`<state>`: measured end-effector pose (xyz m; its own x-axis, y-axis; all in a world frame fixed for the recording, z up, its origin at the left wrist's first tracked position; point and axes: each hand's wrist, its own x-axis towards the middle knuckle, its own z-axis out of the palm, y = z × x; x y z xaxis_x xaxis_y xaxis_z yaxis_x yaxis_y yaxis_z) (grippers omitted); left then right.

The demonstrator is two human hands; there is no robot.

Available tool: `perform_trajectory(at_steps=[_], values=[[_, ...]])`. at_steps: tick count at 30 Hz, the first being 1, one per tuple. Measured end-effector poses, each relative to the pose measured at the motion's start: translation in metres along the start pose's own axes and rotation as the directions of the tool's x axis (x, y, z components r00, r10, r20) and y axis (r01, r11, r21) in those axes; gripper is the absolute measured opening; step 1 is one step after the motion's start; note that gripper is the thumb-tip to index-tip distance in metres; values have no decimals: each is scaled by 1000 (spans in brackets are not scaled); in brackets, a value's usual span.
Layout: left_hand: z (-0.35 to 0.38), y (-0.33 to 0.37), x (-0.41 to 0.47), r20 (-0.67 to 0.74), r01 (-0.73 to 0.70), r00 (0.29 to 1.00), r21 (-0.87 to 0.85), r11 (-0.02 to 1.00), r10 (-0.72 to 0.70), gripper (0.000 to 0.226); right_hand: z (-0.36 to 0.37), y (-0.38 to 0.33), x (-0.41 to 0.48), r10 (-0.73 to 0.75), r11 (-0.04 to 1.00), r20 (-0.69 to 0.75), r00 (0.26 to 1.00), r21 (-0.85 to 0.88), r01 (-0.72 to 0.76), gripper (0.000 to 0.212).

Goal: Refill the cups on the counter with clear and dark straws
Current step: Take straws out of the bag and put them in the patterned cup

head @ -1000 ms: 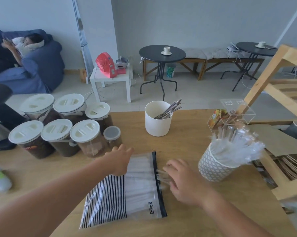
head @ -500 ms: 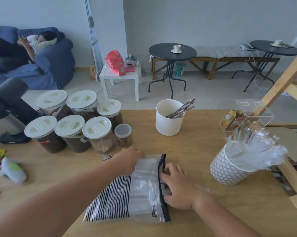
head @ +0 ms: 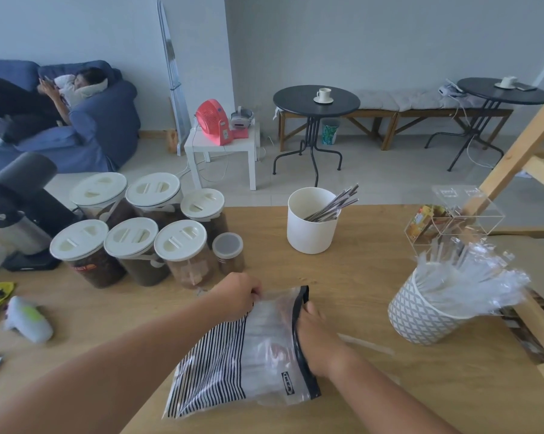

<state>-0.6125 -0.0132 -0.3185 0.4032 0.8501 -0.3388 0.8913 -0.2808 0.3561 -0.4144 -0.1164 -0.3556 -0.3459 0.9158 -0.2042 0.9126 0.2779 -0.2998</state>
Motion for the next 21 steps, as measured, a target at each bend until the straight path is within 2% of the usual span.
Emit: perform_trajectory(at_steps=[2,4,14,18,21], values=[[2,2,0,-20,-30,999,-38,999,29,19,-2,0,5,59,998,-35,998,22,-59,63],[3,3,0,-60,-53,997,-73,996,48,21,-2,1,8,105,994,-20,994,44,-105,54],[3,7,5,-92,-91,993,-172,981,76,23,1,-4,13,160,976,74,984,-160,-147,35],[-1,8,3,-99,-114,990,-137,984,101,22,1,-6,14,166,981,75,983,-113,-157,36],[-4,5,1,-60,-126,991,-59,990,123,24,-6,0,9,230,973,128,965,-18,-230,42]])
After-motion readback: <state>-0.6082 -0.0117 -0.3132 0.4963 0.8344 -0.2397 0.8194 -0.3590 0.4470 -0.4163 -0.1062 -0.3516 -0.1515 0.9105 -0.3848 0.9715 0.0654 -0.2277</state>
